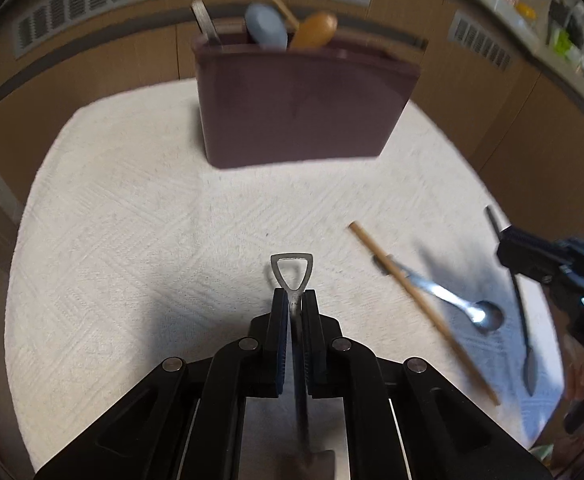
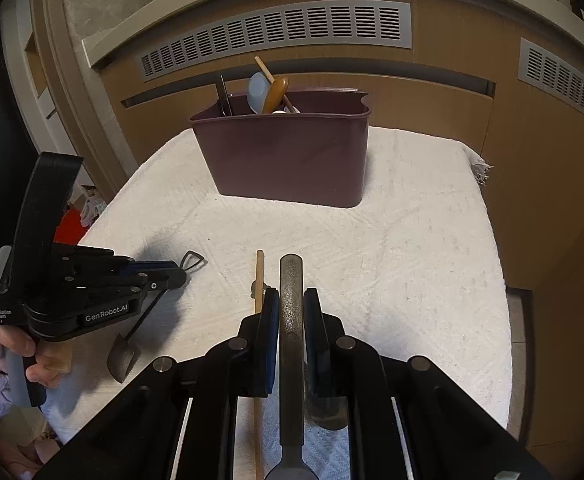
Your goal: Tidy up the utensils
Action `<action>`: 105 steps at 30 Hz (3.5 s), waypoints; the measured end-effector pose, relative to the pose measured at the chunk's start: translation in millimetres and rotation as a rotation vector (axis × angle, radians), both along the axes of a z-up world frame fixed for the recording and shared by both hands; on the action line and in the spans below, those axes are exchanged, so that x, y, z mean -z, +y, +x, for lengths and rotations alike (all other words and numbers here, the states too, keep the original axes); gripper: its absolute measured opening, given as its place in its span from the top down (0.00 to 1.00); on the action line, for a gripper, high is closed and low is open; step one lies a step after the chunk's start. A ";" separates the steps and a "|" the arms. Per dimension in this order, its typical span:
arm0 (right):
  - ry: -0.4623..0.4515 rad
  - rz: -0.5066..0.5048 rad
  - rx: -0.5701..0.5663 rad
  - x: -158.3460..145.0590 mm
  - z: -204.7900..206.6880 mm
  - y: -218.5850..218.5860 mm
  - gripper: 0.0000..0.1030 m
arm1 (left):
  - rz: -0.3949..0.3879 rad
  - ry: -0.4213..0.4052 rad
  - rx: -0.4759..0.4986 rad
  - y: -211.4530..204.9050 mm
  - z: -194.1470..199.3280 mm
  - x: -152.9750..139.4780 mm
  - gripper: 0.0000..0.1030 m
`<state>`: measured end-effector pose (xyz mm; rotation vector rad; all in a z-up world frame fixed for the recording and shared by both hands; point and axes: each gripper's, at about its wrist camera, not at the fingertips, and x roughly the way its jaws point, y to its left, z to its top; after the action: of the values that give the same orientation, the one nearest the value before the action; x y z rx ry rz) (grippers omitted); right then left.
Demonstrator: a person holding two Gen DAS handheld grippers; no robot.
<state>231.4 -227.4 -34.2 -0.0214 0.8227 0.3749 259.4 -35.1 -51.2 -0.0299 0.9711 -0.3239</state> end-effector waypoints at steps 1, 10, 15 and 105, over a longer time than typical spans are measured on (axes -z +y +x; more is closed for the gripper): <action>-0.005 0.007 -0.001 -2.2 -2.7 -0.9 0.89 | -0.027 -0.030 -0.006 3.2 -7.7 -8.0 0.94; -0.068 0.021 -0.007 -25.1 -21.7 -0.4 0.89 | -0.070 -0.162 0.024 7.7 -37.6 -50.8 0.94; -0.060 -0.001 -0.001 -24.1 -24.0 0.2 0.89 | -0.012 0.056 0.042 7.0 -24.3 -14.4 0.91; -0.141 0.037 0.007 -44.8 -54.9 -8.8 0.89 | -0.015 -0.323 -0.079 3.9 -84.6 -37.7 0.76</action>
<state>176.5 -236.2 10.7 -0.0102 0.6767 0.3778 174.8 -31.2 -13.6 -0.0283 0.6461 -0.2539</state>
